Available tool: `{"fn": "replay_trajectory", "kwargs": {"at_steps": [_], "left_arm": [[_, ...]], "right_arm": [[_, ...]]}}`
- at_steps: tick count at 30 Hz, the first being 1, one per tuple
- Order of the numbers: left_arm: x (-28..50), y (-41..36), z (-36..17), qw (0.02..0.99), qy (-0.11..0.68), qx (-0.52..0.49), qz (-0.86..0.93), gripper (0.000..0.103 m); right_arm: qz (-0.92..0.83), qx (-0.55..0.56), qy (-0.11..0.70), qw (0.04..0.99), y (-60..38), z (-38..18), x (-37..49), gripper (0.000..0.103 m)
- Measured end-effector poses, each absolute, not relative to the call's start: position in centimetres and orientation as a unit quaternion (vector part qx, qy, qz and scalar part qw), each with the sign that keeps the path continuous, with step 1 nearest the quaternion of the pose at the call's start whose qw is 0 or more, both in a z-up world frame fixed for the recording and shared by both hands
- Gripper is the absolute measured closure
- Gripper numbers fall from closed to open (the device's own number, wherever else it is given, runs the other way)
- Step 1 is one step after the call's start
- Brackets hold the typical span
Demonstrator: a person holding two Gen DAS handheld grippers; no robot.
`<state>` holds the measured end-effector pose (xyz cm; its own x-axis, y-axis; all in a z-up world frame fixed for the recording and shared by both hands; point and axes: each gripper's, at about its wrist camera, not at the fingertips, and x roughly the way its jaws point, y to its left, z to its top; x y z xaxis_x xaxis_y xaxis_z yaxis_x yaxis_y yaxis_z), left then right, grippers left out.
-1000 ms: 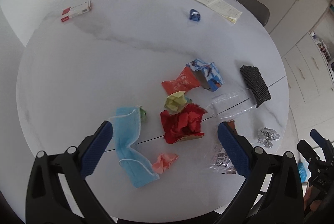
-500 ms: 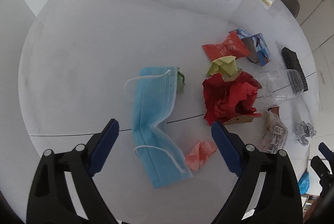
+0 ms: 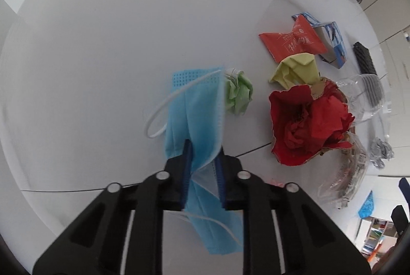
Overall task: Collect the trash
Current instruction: 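Grasp the pink crumpled paper with the right gripper while the left holds the mask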
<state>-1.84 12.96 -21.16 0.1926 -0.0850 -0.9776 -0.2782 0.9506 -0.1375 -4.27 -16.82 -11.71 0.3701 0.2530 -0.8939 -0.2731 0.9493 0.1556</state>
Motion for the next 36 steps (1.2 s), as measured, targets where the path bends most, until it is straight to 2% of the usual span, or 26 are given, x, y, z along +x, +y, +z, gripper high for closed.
{"fn": "replay_trajectory", "kwargs": {"at_steps": [4, 11, 18, 23, 26, 28, 33, 36], "left_arm": [[-2.1, 13.5, -20.9, 0.765, 0.628, -0.137, 0.040, 0.096], [-3.4, 14.7, -18.4, 0.783, 0.613, -0.104, 0.014, 0.097], [-5.5, 17.4, -16.0, 0.796, 0.597, -0.099, 0.001, 0.097], [-6.7, 18.4, -15.6, 0.800, 0.594, -0.088, 0.002, 0.097], [-7.3, 19.2, -15.3, 0.802, 0.591, -0.089, -0.005, 0.097], [-7.5, 19.5, -15.2, 0.803, 0.589, -0.091, -0.010, 0.097], [-7.2, 19.2, -14.3, 0.810, 0.581, -0.079, -0.028, 0.097], [-7.0, 17.7, -13.1, 0.813, 0.577, -0.059, -0.054, 0.097]], "right_arm": [[0.190, -0.012, 0.533, 0.824, -14.3, -11.5, -4.9, 0.002], [0.292, -0.043, 0.519, 0.802, -7.1, -12.9, -6.0, 0.004], [0.321, -0.102, 0.550, 0.764, -0.7, -18.4, -4.6, 0.027], [0.314, -0.151, 0.541, 0.765, 1.4, -20.3, -4.3, 0.030], [0.310, -0.158, 0.535, 0.770, 1.7, -20.4, -3.9, 0.038], [0.305, -0.160, 0.532, 0.774, 1.9, -20.3, -3.5, 0.054], [0.295, -0.129, 0.541, 0.777, 1.2, -19.9, -2.4, 0.058], [0.286, -0.070, 0.546, 0.785, -1.1, -18.3, -2.4, 0.057]]}}
